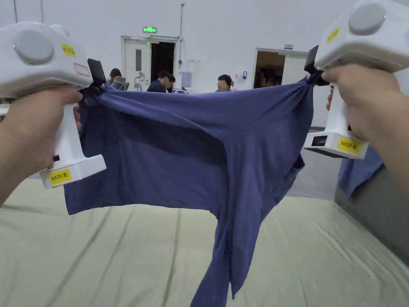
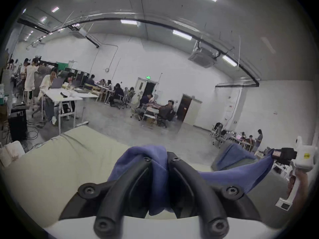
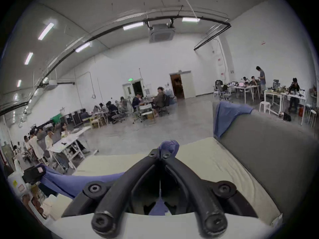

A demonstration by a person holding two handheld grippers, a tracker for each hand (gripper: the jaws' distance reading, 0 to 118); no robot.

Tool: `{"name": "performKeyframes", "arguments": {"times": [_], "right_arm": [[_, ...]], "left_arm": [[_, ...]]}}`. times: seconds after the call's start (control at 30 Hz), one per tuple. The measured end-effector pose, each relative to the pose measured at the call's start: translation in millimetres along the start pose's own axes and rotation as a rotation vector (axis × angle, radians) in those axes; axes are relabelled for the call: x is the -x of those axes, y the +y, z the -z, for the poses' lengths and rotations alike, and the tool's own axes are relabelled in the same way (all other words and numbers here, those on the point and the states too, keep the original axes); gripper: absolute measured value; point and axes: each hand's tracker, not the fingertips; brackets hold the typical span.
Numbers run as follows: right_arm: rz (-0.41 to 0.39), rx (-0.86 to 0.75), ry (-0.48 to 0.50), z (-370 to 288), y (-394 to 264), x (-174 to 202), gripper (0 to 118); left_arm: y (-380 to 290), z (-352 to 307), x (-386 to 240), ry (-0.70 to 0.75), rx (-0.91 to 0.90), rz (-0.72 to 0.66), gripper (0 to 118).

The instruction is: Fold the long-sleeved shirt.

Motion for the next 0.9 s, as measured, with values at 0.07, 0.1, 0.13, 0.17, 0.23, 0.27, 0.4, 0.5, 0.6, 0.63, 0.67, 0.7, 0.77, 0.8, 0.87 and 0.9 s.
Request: {"name": "performKeyframes", "arguments": {"times": [0.07, 0.1, 0.13, 0.17, 0.23, 0.27, 0.4, 0.5, 0.6, 0.63, 0.67, 0.7, 0.77, 0.8, 0.87, 0.9], "right_arm": [[-0.023, 0.082, 0.01, 30, -50, -11, 0], [-0.026, 0.126, 0.006, 45, -79, -18, 0], [-0.024, 0.182, -0.001, 58, -106, -25, 0], [-0.01, 0.245, 0.014, 72, -139, -34, 0], [0.014, 0.352, 0.021, 89, -202, -50, 0], [0.032, 0.388, 0.014, 94, -233, -58, 0], [0.097, 0.51, 0.01, 76, -331, -87, 0], [0.079, 0.538, 0.027, 38, -376, -104, 0], [-0.002, 0.528, 0.059, -26, -402, -112, 0], [-0.042, 0.552, 0.079, -45, -408, -112, 0], [-0.074, 0.563, 0.08, -68, -415, -115, 0], [-0.077, 0.552, 0.075, -91, -421, -118, 0], [-0.134, 0.579, 0.102, -132, -432, -121, 0], [-0.118, 0.577, 0.101, -151, -436, -125, 0], [-0.133, 0.615, 0.128, -184, -446, -132, 0], [-0.135, 0.623, 0.12, -202, -453, -134, 0]], "left_arm": [[-44, 25, 18, 0.034, 0.081, -0.005, 9], [-70, 37, 28, 0.052, 0.139, -0.007, 9], [-99, 43, 35, 0.072, 0.187, -0.008, 9], [-131, 52, 47, 0.092, 0.238, -0.013, 9], [-191, 62, 68, 0.115, 0.338, -0.029, 9], [-225, 59, 76, 0.126, 0.389, -0.042, 9], [-320, 26, 105, 0.185, 0.526, -0.096, 9], [-356, -26, 120, 0.228, 0.506, -0.141, 9], [-378, -85, 123, 0.196, 0.54, -0.156, 9], [-385, -103, 121, 0.204, 0.561, -0.157, 9], [-388, -123, 125, 0.218, 0.6, -0.163, 9], [-392, -144, 123, 0.236, 0.624, -0.161, 9], [-397, -183, 122, 0.253, 0.641, -0.136, 9], [-398, -201, 123, 0.269, 0.649, -0.134, 9], [-400, -235, 124, 0.27, 0.658, -0.145, 9], [-402, -251, 124, 0.264, 0.674, -0.158, 9]]}}
